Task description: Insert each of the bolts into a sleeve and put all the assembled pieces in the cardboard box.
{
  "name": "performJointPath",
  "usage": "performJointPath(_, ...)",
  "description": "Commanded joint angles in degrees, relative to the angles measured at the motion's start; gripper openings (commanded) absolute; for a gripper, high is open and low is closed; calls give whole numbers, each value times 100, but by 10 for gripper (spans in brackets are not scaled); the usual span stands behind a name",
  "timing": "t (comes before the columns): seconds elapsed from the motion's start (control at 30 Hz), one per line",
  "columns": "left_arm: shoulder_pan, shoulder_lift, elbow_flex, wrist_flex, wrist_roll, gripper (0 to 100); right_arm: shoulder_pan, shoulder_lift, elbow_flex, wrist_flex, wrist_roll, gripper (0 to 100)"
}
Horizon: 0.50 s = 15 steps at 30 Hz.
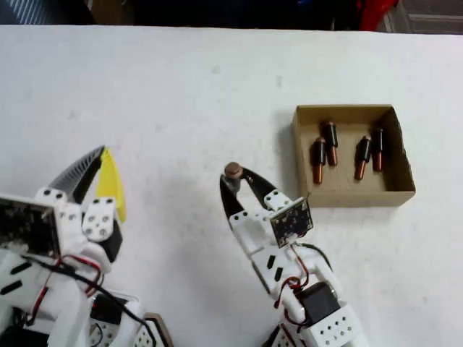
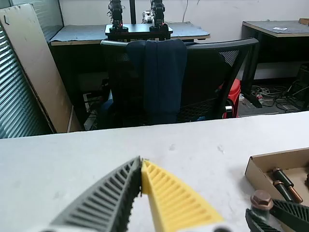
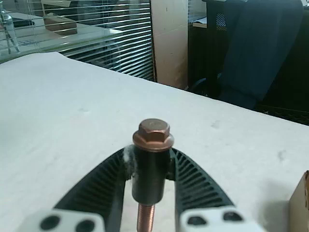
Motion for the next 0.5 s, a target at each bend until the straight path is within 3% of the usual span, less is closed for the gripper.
performJointPath(0.0, -66, -233, -229, 369, -53, 24, 40, -75, 44, -13, -35, 17)
performJointPath(0.27, -84, -1007, 290, 756, -62, 24, 286, -84, 44, -4, -35, 17)
performJointPath(0.47, -646, -1701, 1204, 747, -299, 24, 585, -84, 44, -4, -35, 16)
